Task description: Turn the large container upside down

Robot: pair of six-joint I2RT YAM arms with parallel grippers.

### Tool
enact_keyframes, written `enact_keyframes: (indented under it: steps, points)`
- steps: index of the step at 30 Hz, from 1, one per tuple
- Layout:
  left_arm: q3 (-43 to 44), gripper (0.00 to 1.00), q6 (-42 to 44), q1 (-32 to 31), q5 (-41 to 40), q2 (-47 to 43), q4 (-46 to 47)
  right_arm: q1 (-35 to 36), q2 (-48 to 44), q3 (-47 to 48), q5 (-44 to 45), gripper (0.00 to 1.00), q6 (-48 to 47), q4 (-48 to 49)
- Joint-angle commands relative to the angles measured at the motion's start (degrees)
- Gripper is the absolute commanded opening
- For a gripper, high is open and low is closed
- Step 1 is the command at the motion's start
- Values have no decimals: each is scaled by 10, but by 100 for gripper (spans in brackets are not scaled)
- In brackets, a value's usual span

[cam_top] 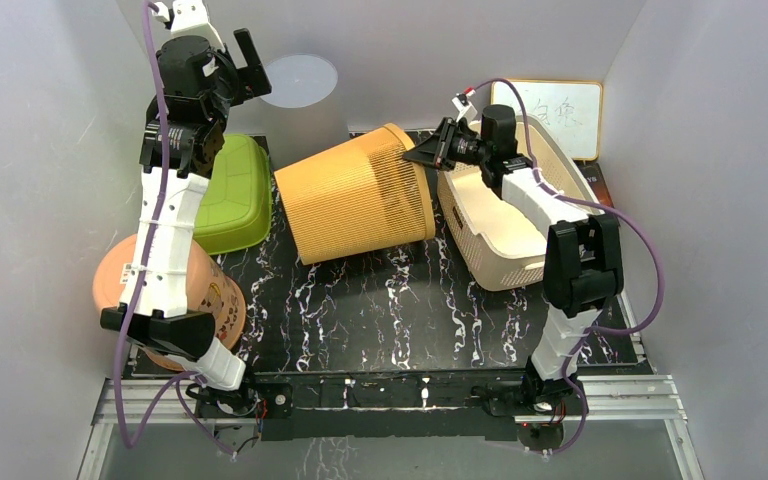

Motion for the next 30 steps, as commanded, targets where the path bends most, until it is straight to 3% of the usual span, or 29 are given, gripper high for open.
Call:
enact_keyframes:
  steps: [1,2,9,16,22,30]
  points:
    - [7,98,10,-4,-10,-16,0,-8,48,18,86,6,-151,-232]
    - [6,98,10,-5,-10,-16,1,-8,49,23,81,0,-151,-230]
    - [7,98,12,-6,-11,-18,2,61,39,76,52,0,-177,-261]
    - [8,98,13,-10,-13,-19,1,155,31,116,25,0,-146,-291]
    - [11,98,13,-10,-14,-22,0,196,-52,-28,67,0,-4,-144]
    - [26,98,15,-23,-12,-10,-6,189,-118,-172,97,0,28,-112]
